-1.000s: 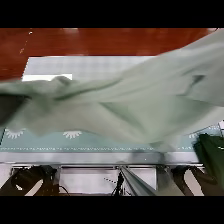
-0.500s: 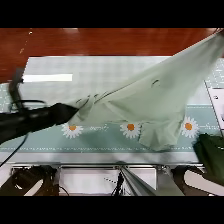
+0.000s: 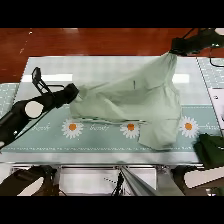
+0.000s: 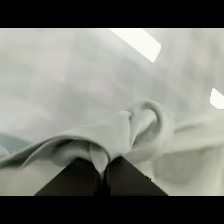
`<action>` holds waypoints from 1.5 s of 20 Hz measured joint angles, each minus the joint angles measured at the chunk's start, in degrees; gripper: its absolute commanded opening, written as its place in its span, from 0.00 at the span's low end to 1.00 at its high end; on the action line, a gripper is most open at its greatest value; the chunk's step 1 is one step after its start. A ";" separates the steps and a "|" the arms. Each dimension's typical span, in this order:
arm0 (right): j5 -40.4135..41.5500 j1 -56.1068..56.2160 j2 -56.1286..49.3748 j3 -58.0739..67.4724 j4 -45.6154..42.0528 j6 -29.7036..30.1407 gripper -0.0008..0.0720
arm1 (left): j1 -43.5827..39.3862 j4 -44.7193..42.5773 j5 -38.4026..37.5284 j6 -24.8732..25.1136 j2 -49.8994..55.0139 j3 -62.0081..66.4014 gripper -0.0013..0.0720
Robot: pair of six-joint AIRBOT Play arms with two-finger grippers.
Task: Fold the shirts.
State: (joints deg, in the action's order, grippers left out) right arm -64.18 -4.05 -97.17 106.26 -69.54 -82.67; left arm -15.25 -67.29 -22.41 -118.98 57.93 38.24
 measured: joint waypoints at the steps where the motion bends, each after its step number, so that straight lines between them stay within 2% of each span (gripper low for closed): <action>1: 1.97 0.15 -0.63 0.00 -0.66 -0.74 0.07 | 1.53 0.00 1.16 -0.02 1.33 -0.07 0.05; 4: 6.56 0.50 -2.05 0.00 -2.56 -2.49 0.07 | 4.55 0.00 3.48 -0.02 4.63 -0.15 0.05; 8: 8.22 0.61 -3.43 0.00 -2.67 -3.58 0.07 | 3.52 -0.17 4.59 -0.04 8.00 -0.13 0.05; 9: 7.96 0.61 -3.87 0.00 -2.51 -3.80 0.10 | 2.78 -0.20 4.68 -0.07 8.76 -0.13 0.05; 10: 7.26 0.61 -4.35 0.00 -2.27 -3.85 0.24 | 2.03 -0.22 4.68 -0.09 9.51 -0.15 0.08; 11: 6.29 0.63 -4.81 0.00 -1.99 -3.96 0.36 | 1.44 -0.22 4.74 -0.09 10.12 -0.15 0.23; 12: 5.57 0.61 -5.14 0.00 -1.77 -3.96 0.46 | 1.11 -0.28 4.76 -0.09 10.51 -0.15 0.49; 13: 4.59 0.61 -5.35 0.00 -1.62 -3.96 0.47 | 1.01 -0.28 4.94 -0.13 10.71 -0.13 0.68; 14: 3.43 0.61 -5.38 0.00 -1.46 -3.91 0.47 | 1.25 -0.26 4.68 -0.17 10.80 0.07 0.82; 15: 2.21 0.48 -5.03 0.02 -1.40 -3.19 0.47 | 2.05 -0.26 3.76 -0.13 10.73 0.50 0.87; 16: 0.87 0.28 -4.35 0.07 -1.42 -2.14 0.47 | 3.37 -0.26 1.88 0.42 10.43 1.14 0.87; 18: -3.08 -0.50 -2.45 0.07 -4.09 0.37 0.47 | 7.61 -0.68 -4.59 5.57 9.84 3.15 0.86; 19: -5.66 -1.07 -1.31 0.07 -6.62 1.40 0.53 | 10.47 -0.96 -9.16 9.49 9.64 4.31 0.70; 20: -8.31 -1.84 -0.57 0.07 -8.87 2.14 0.53 | 13.31 -1.68 -13.57 13.31 9.53 5.09 0.49; 21: -10.99 -3.08 0.00 0.04 -10.86 2.47 0.58 | 16.37 -2.08 -18.14 17.35 9.53 5.66 0.51; 22: -12.94 -4.50 0.46 -0.20 -11.67 2.75 0.58 | 19.02 -2.16 -21.86 20.48 9.49 5.97 0.64; 24: -16.65 -8.02 0.92 -1.44 -9.44 3.02 0.58 | 23.85 -1.62 -27.52 25.62 9.70 6.05 0.75; 26: -19.37 -10.73 1.22 -3.13 -5.75 3.28 0.58 | 27.71 1.44 -31.30 30.64 10.62 6.03 0.77; 27: -20.74 -11.85 1.29 -4.17 -4.46 3.56 0.58 | 29.31 3.41 -33.14 33.22 11.39 5.99 0.84; 30: -23.19 -13.62 1.46 -7.10 -2.21 4.55 0.58 | 31.74 8.48 -37.05 38.86 14.58 5.92 0.84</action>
State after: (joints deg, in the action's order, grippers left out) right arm -87.37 -17.67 -95.70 99.15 -71.75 -78.13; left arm 16.49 -58.81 -59.46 -80.12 72.51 44.16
